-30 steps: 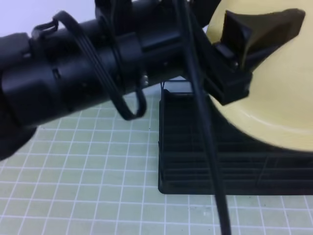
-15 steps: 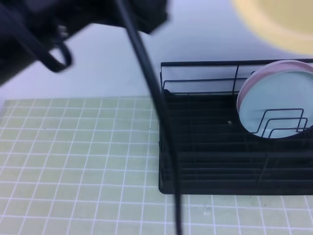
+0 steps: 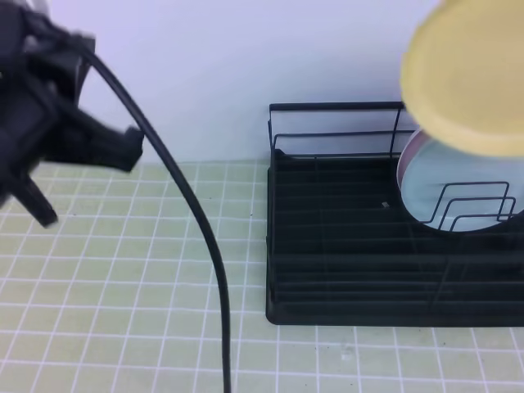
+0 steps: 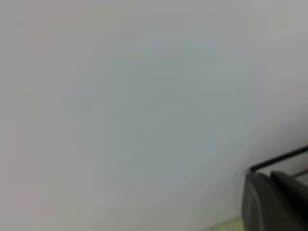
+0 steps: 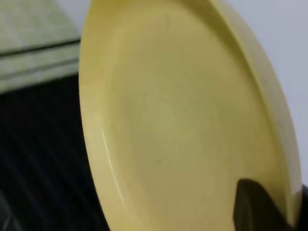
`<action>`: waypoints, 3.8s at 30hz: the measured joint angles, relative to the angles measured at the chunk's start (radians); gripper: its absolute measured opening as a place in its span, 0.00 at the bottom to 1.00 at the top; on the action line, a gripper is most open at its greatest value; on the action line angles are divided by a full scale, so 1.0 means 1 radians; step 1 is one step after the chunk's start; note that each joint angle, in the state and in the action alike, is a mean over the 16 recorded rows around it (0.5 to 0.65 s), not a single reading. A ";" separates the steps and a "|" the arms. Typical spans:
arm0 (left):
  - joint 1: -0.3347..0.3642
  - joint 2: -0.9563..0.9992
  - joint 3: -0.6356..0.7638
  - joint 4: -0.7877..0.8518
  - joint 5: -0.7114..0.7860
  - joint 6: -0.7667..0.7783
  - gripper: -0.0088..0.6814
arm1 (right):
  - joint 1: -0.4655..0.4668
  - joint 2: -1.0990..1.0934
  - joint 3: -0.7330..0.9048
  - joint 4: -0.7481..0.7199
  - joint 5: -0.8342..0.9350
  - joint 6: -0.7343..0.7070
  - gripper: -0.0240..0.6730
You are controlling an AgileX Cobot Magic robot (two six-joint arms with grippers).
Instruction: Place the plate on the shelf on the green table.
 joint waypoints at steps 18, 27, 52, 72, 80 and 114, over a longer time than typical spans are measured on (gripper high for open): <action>0.000 -0.004 0.070 -0.005 -0.055 -0.059 0.01 | 0.000 0.210 -0.025 -0.124 -0.074 -0.299 0.03; 0.000 -0.004 0.070 -0.005 -0.055 -0.062 0.01 | 0.000 0.263 -0.024 -0.093 -0.104 -0.364 0.04; 0.000 -0.004 0.070 -0.003 -0.030 -0.055 0.01 | 0.000 0.350 -0.019 -0.051 -0.067 -0.382 0.17; 0.000 -0.004 0.070 -0.002 -0.008 -0.043 0.01 | 0.002 0.371 -0.019 -0.075 -0.027 -0.289 0.50; 0.000 -0.004 0.070 -0.001 -0.011 -0.042 0.01 | 0.024 0.370 -0.019 -0.089 -0.014 -0.286 0.49; 0.000 -0.343 0.362 0.006 0.117 0.024 0.01 | 0.061 0.015 0.107 0.462 -0.159 0.080 0.04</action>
